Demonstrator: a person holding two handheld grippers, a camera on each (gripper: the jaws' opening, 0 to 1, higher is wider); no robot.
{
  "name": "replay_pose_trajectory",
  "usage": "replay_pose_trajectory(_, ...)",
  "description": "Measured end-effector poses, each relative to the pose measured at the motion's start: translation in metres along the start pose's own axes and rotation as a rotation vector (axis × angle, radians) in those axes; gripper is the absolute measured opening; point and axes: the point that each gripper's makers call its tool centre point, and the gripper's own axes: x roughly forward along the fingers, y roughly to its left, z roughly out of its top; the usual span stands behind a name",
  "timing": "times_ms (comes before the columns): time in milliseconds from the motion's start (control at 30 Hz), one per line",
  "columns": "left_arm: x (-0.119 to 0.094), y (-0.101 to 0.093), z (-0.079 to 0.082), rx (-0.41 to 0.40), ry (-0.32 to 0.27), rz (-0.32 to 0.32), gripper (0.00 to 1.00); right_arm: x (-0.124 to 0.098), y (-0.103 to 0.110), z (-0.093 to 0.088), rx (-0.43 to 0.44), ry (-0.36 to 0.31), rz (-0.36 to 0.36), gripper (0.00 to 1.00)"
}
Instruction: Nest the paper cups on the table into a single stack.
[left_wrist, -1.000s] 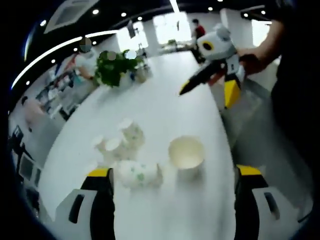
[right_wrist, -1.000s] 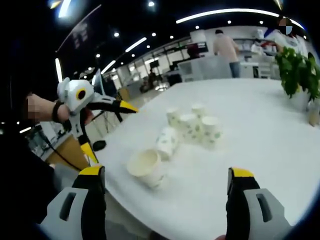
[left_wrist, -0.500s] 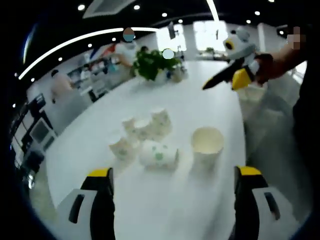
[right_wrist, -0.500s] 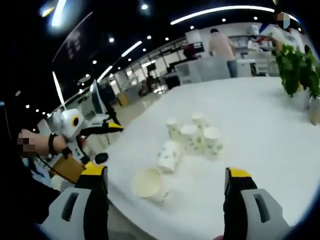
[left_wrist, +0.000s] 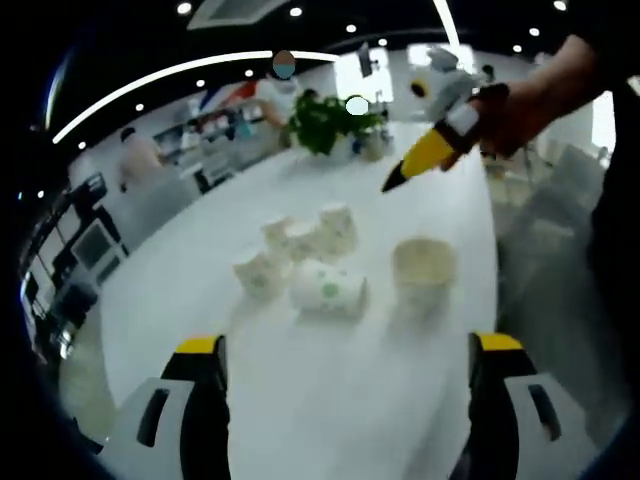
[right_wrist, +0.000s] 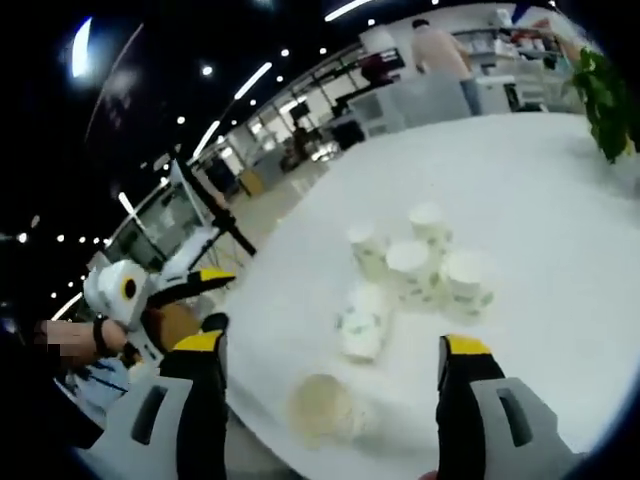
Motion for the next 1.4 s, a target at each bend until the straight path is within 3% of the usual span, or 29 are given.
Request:
replay_pose_trajectory(200,-0.001,-0.007,-0.008,0.001,0.008,-0.004,0.99,0.033,-0.002,0.005,0.073,0.049,0.02,0.81)
replay_pose_trajectory(400,-0.004,-0.004,-0.011,-0.016,0.0,0.017,0.99,0.058,-0.003,-0.003,0.099,0.157,0.048,0.82)
replay_pose_trajectory(567,-0.004,0.001,-0.014,-0.047,-0.012,0.042,0.99,0.071,-0.006,-0.005,0.082,0.223,0.034,0.83)
replay_pose_trajectory(700,-0.002,-0.003,-0.015,-0.053,-0.018,0.034,0.99,0.08,-0.014,-0.008,0.155,0.276,0.001,0.82)
replay_pose_trajectory(767,-0.003,-0.002,-0.012,-0.076,-0.048,0.04,0.99,0.084,-0.015,-0.008,0.173,0.279,-0.018,0.81)
replay_pose_trajectory(900,-0.005,0.002,-0.016,-0.087,-0.043,0.059,0.99,0.095,-0.018,-0.01,0.164,0.313,-0.045,0.77)
replay_pose_trajectory(1000,-0.006,0.002,-0.02,-0.081,-0.03,0.062,0.99,0.103,-0.024,-0.008,0.152,0.3,-0.062,0.7)
replay_pose_trajectory(1200,-0.008,0.005,-0.025,-0.089,-0.031,0.071,0.99,0.112,-0.021,-0.015,0.165,0.331,-0.068,0.71)
replay_pose_trajectory(1400,-0.007,0.008,-0.03,-0.098,-0.026,0.082,0.99,0.118,-0.033,-0.017,0.155,0.354,-0.113,0.72)
